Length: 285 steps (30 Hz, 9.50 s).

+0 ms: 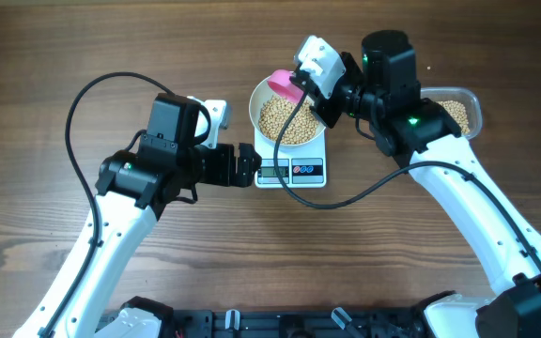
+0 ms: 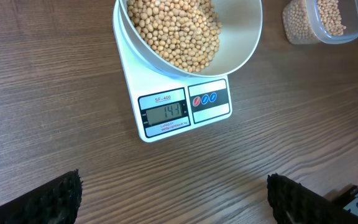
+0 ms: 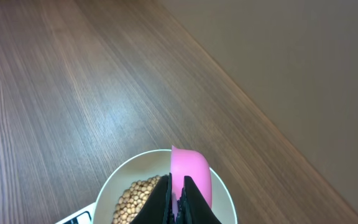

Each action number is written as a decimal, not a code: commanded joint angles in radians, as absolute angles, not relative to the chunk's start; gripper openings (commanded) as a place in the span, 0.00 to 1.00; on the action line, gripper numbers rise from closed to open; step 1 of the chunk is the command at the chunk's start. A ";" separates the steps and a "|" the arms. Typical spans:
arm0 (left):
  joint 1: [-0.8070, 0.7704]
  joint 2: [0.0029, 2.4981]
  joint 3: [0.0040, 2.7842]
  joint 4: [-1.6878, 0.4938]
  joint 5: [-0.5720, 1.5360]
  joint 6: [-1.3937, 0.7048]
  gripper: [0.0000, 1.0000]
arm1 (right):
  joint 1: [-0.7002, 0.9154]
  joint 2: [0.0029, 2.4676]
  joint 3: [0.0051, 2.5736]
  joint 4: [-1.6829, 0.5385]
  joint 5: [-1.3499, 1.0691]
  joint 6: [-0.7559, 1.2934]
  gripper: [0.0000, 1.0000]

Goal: Scoop item into bowl and weigh 150g on scale
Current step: 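Tip the pink scoop into the white bowl to pour soybeans, then raise the emptied pink scoop and move it right to the tub, then lower the pink scoop into the tub and scoop soybeans, then lift the filled pink scoop left over the white bowl, then tilt the pink scoop over the bowl to pour a few soybeans, then move the pink scoop right back to the tub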

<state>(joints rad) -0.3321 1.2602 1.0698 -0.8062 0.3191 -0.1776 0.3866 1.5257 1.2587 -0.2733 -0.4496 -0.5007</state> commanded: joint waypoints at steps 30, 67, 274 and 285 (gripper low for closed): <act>-0.336 1.262 1.063 -0.804 0.331 -0.162 1.00 | 0.084 1.444 1.264 -0.206 -0.416 -0.071 0.04; -0.336 1.262 1.063 -0.804 0.331 -0.162 1.00 | -0.171 1.666 1.253 -0.572 -0.071 -0.305 0.04; -0.336 1.262 1.063 -0.804 0.331 -0.162 1.00 | 0.146 1.678 1.253 -0.057 -0.808 0.177 0.04; -0.336 1.262 1.063 -0.804 0.331 -0.162 1.00 | 0.035 1.678 1.254 0.056 -0.808 0.480 0.04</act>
